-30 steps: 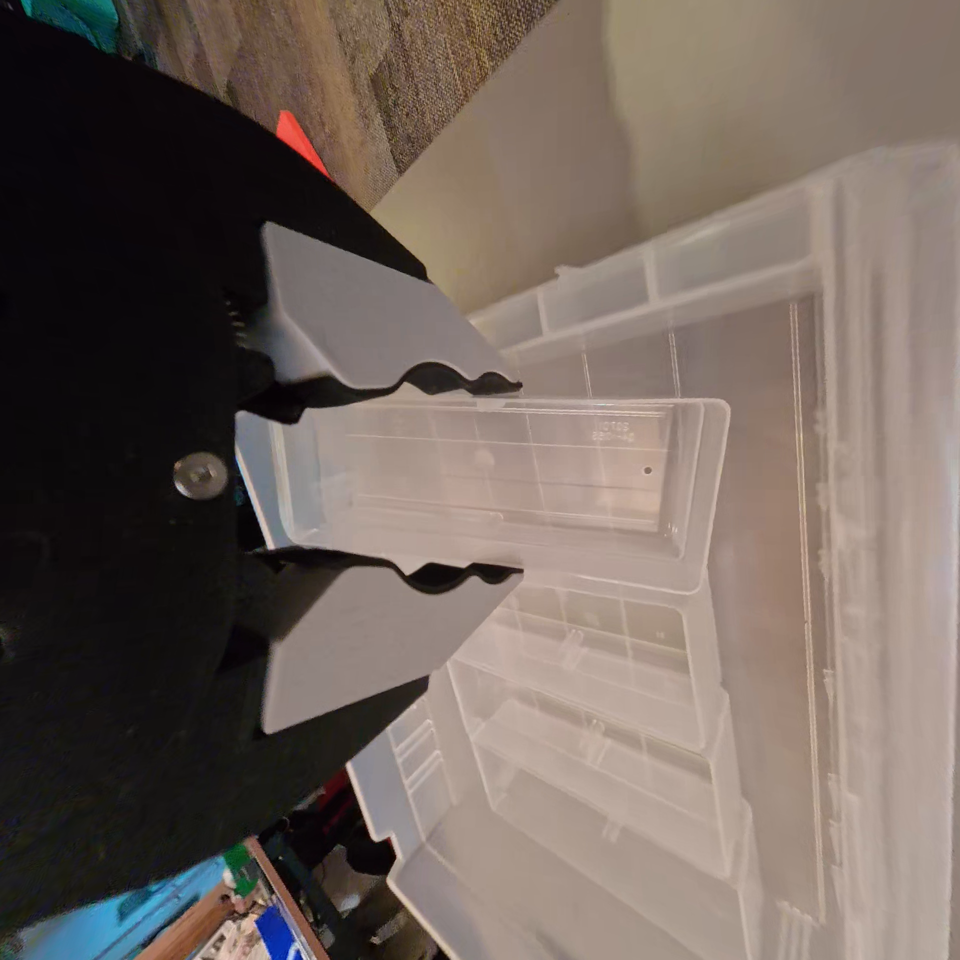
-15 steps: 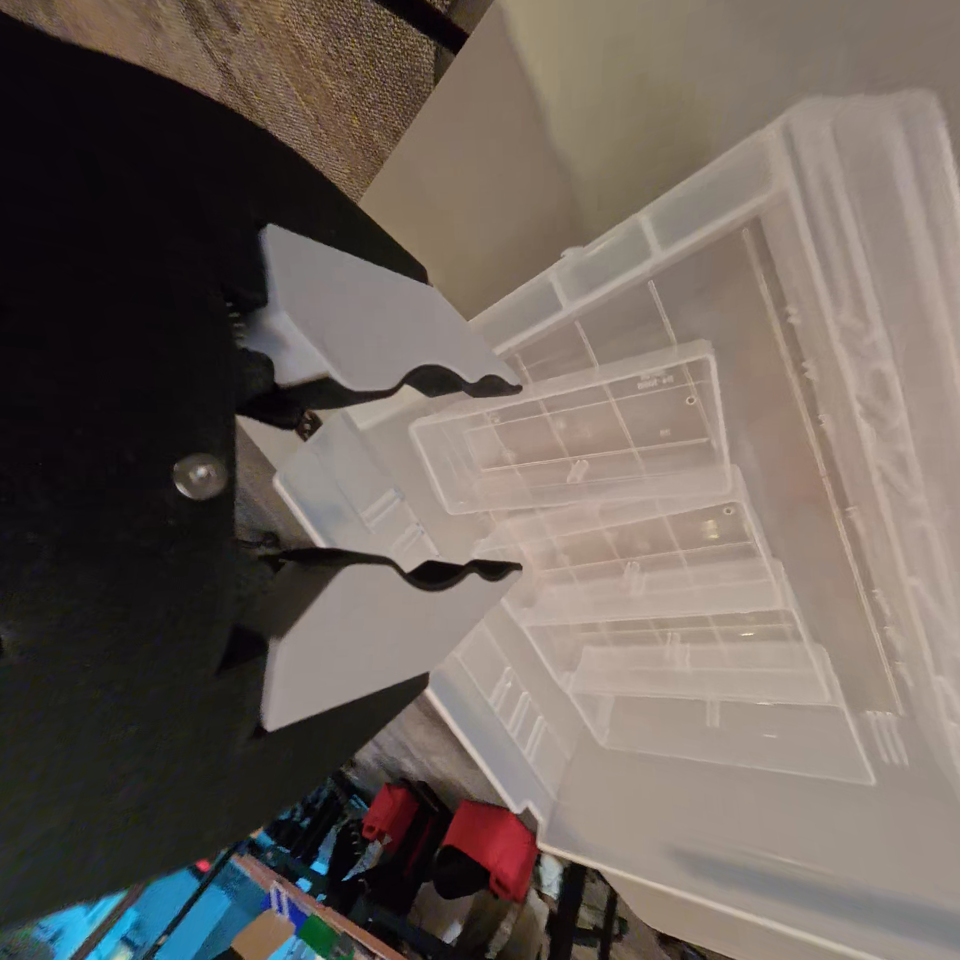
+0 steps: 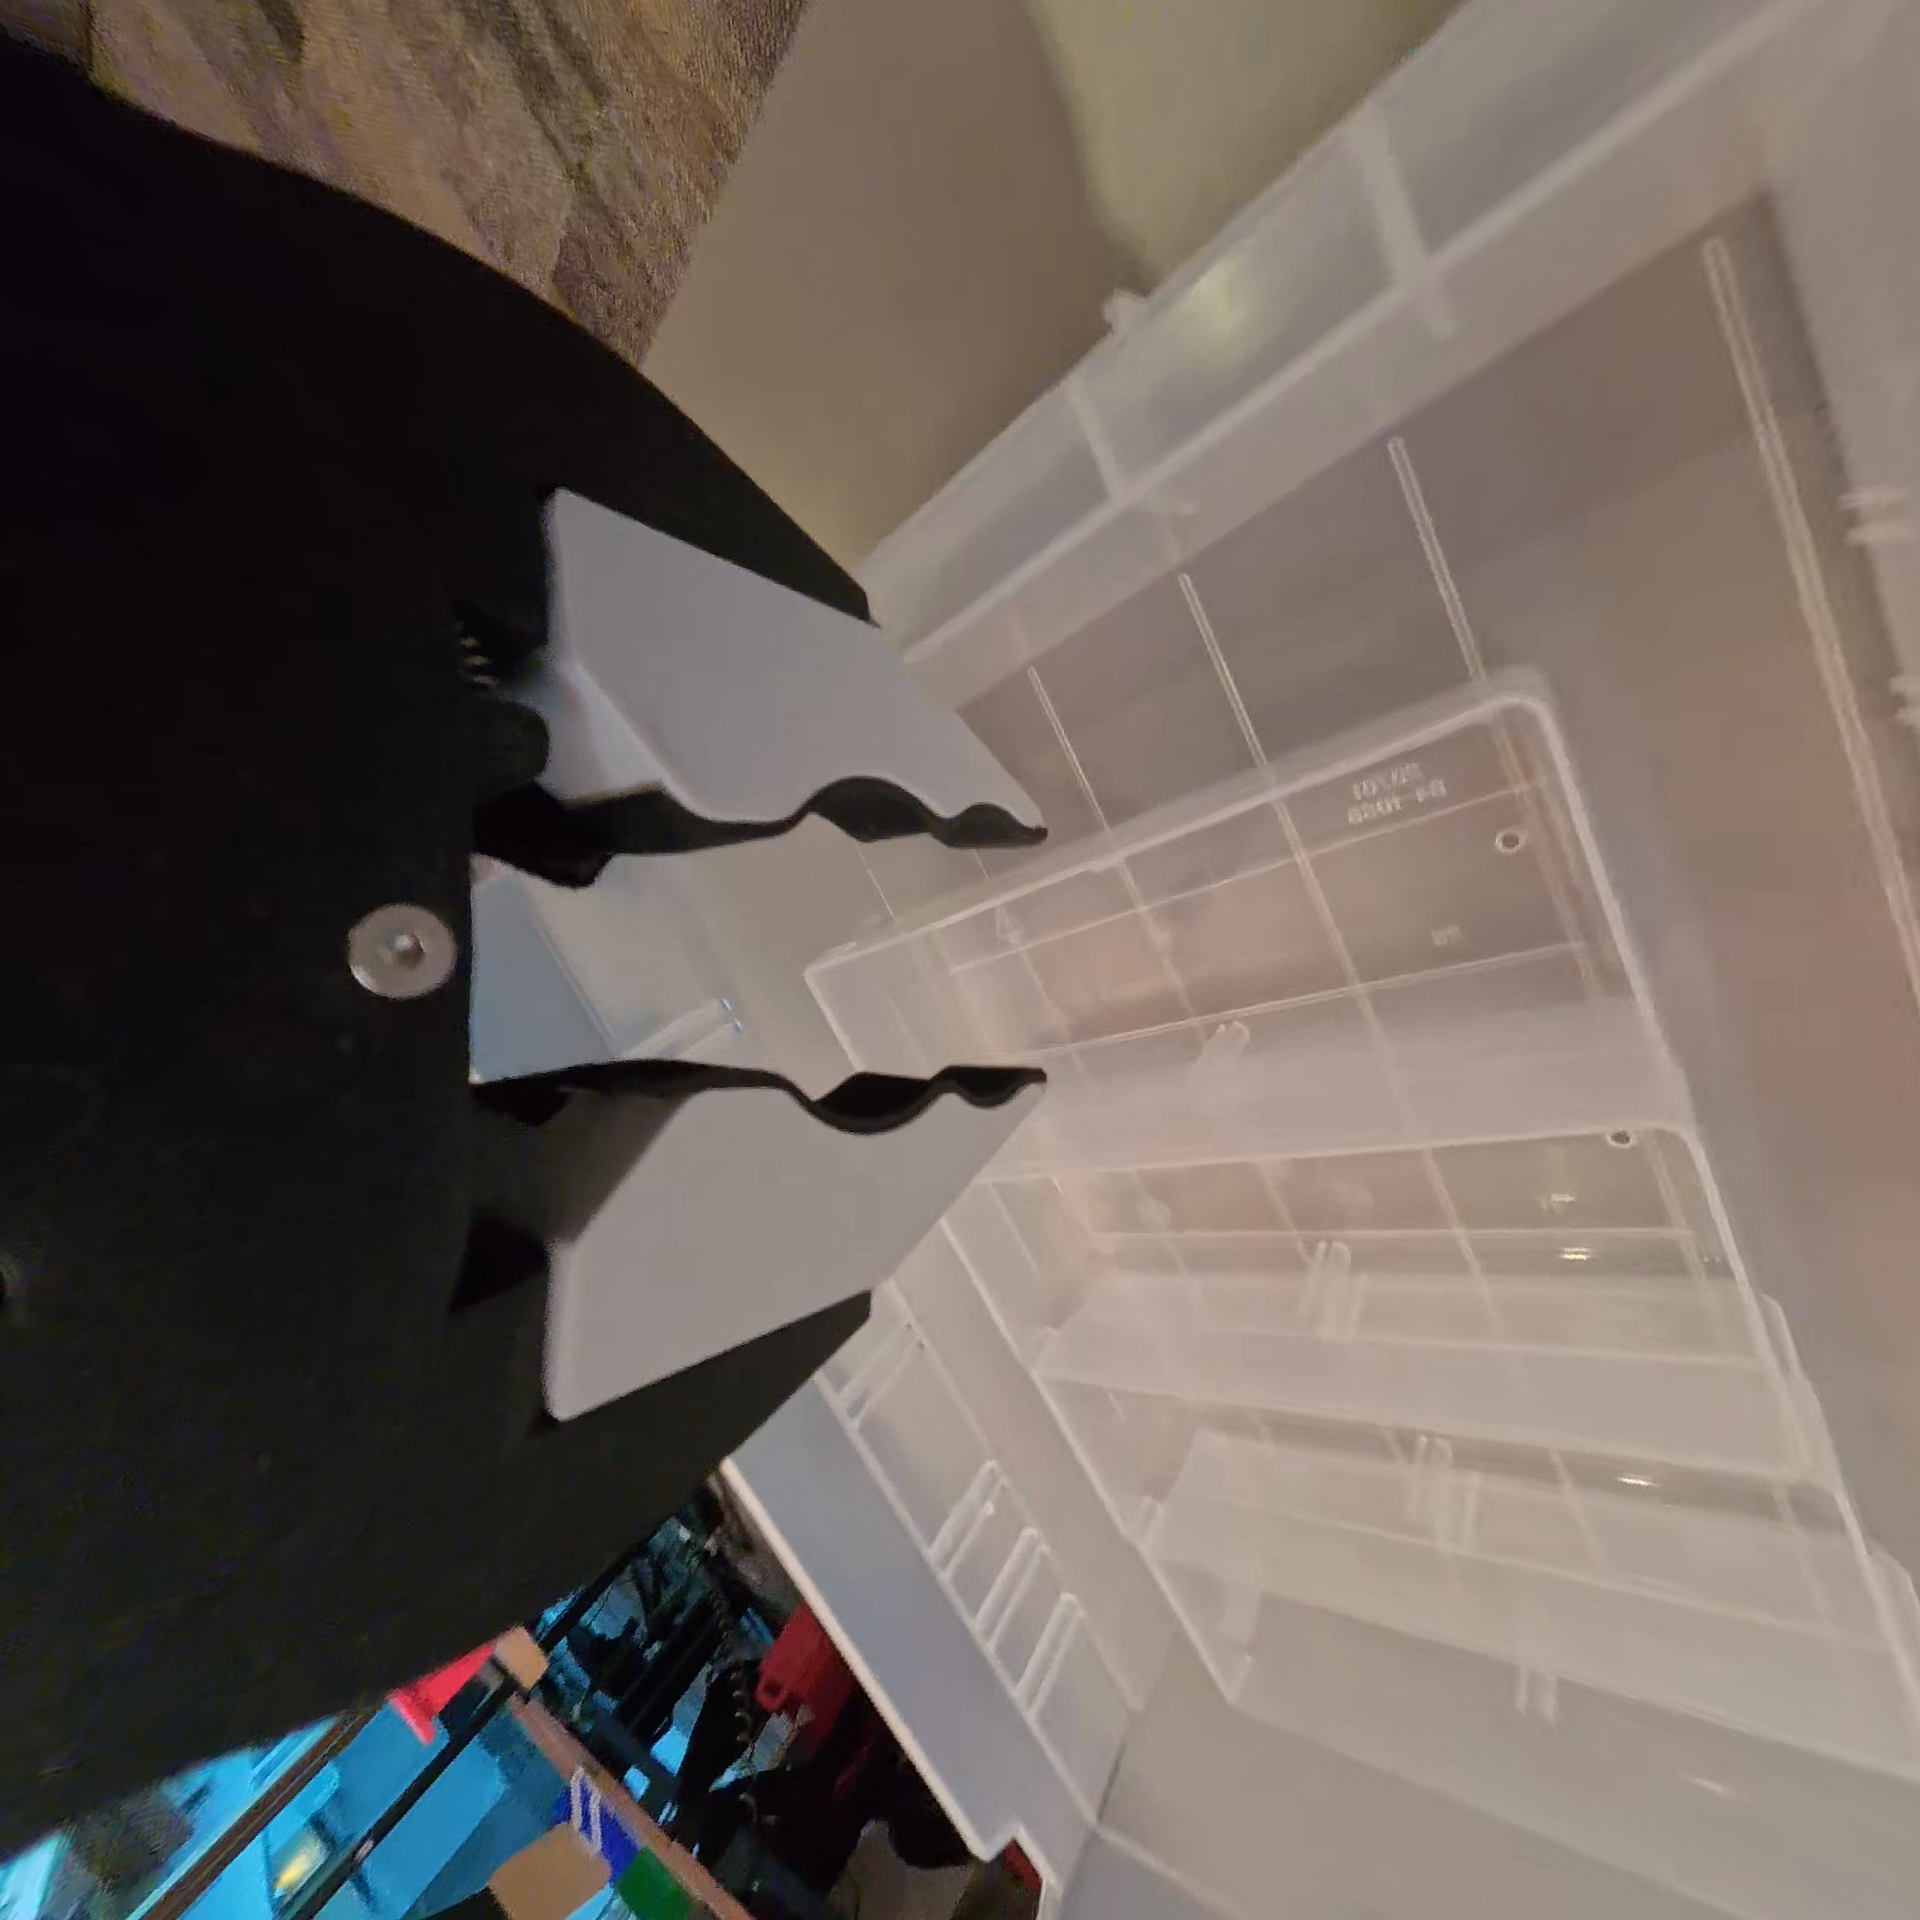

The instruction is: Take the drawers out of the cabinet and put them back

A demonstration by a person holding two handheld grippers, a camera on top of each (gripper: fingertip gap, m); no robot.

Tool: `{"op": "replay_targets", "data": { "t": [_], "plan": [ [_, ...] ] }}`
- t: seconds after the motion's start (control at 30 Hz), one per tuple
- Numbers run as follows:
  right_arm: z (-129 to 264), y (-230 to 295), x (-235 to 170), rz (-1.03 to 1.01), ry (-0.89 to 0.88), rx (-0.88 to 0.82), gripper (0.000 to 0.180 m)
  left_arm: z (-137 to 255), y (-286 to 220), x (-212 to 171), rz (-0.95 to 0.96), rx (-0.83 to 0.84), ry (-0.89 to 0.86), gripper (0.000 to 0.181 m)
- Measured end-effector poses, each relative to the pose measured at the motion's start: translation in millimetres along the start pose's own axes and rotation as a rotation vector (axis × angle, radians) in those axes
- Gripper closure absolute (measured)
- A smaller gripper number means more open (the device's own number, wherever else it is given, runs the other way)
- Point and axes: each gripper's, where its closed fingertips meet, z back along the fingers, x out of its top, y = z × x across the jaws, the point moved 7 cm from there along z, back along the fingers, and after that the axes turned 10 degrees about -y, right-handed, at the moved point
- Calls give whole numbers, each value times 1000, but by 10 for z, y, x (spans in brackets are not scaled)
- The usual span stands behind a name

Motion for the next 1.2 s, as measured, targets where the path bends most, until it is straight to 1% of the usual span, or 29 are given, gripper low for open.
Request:
{"op": "replay_targets", "data": {
  "t": [0.07,0.17,0.23,0.3,0.33,0.4,0.43,0.47,0.5,0.57,0.6,0.63,0.67,0.8,1.0,1.07,1.13,1.2],
  "plan": [
    [99,28,2,-27,-33,0,132,0,0,1,0,0,0,179],
    [357,-67,-55,-148,-147,-81,131,0,-1,1,-1,-1,0,179],
    [511,-255,-235,-304,-182,-205,128,0,-1,0,0,-2,1,179],
    [569,-435,-482,-502,-194,-313,124,0,-2,1,-1,-2,1,179],
    [550,-480,-604,-613,-190,-324,120,0,-2,0,-2,-1,0,179],
    [415,-444,-762,-794,-192,-236,106,1,-3,1,-4,2,1,179],
    [326,-405,-809,-854,-195,-191,107,0,-2,1,-3,2,1,179],
    [246,-380,-868,-895,-182,-185,112,0,-1,0,-3,3,2,179],
    [178,-354,-914,-922,-172,-179,113,0,-1,-1,-3,4,2,179],
    [91,-282,-912,-958,-213,-121,137,-2,-1,-1,-4,4,2,179],
    [68,-254,-890,-977,-252,-97,155,-2,0,-1,-3,3,3,179],
    [54,-235,-874,-1000,-289,-86,164,-2,0,-2,-2,3,3,179],
    [48,-223,-877,-1025,-312,-92,168,-2,0,-2,-3,2,3,179],
    [63,-162,-914,-1084,-352,-129,175,-4,2,-4,0,0,3,179],
    [140,6,-898,-1075,-360,-119,176,-5,12,-6,10,-1,3,177],
    [163,63,-878,-1066,-362,-124,175,-3,28,-9,22,8,2,173],
    [179,111,-869,-1062,-371,-125,175,20,57,-2,53,16,-18,162],
    [189,144,-878,-1063,-387,-130,175,103,88,-10,126,20,-41,140]
  ]
}}
